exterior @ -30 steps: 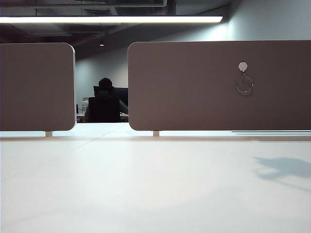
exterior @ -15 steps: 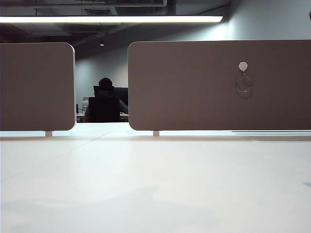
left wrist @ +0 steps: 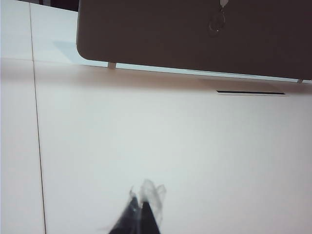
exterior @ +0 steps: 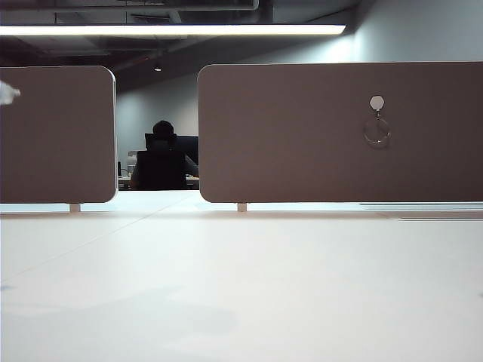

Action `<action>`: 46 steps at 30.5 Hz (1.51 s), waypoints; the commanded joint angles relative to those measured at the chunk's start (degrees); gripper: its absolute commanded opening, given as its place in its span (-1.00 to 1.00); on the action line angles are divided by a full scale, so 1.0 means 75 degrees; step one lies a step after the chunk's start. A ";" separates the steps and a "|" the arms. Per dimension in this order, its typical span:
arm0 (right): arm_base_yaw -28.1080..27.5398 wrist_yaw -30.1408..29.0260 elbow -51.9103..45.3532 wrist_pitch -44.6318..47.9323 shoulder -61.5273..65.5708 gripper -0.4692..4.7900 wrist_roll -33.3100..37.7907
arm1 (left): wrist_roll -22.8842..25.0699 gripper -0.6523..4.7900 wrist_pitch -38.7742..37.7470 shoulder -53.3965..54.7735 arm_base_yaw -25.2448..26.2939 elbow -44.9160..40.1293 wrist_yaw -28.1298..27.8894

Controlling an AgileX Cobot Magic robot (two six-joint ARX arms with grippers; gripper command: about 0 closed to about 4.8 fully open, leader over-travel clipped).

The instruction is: Hang the earring on the hook.

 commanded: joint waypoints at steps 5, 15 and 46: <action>0.0067 0.0003 -0.0507 0.0163 -0.0067 -0.83 0.0236 | -0.0038 -0.78 0.0501 -0.0006 0.0000 -0.0525 0.0003; 0.0064 0.0230 -0.0527 0.0195 -0.0067 -0.81 0.0230 | -0.0210 -0.77 0.0300 -0.0003 0.0000 -0.0662 -0.0347; -0.2617 0.0175 -0.0799 0.1102 -0.0067 -0.81 0.0227 | -0.0189 -0.76 0.0184 -0.0119 0.4097 -0.0659 0.0172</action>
